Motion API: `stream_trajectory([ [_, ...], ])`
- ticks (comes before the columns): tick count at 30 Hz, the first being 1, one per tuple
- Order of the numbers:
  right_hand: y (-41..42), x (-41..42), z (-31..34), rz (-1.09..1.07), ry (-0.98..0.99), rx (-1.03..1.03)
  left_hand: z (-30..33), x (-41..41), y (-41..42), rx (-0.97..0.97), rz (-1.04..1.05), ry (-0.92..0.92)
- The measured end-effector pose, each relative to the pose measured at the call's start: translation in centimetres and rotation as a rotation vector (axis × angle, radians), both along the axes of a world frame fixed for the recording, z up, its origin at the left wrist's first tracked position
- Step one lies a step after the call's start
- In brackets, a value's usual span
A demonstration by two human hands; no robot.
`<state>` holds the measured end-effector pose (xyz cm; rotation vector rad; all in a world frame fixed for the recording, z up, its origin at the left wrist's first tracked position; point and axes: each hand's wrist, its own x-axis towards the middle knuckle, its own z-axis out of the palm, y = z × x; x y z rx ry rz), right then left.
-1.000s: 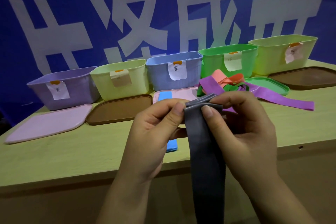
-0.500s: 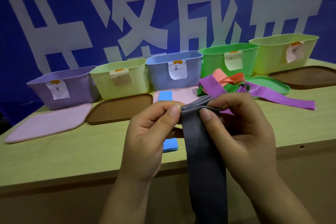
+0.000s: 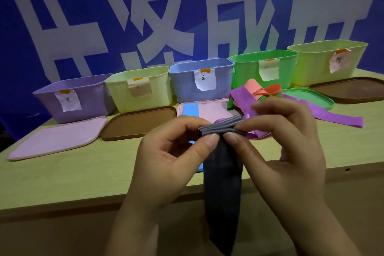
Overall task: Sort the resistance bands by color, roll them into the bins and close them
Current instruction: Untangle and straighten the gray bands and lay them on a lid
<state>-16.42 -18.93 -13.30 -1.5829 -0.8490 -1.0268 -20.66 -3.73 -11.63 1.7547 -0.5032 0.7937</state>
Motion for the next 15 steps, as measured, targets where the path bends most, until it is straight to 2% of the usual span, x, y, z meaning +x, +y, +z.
stream_trajectory([
  [5,0.10,0.20,0.35,0.396,0.350,0.128,0.00,0.38,0.77,-0.026,-0.080,0.092],
  [8,0.33,0.39,0.26,0.424,0.400,0.155,-0.08,0.26,0.66,-0.038,-0.072,0.071],
  [11,0.19,0.48,0.31,0.472,0.452,0.167,-0.12,0.20,0.60,0.122,0.059,-0.036],
  [15,-0.01,0.38,0.42,0.500,0.469,0.109,-0.14,0.31,1.07,0.135,0.068,-0.011],
])
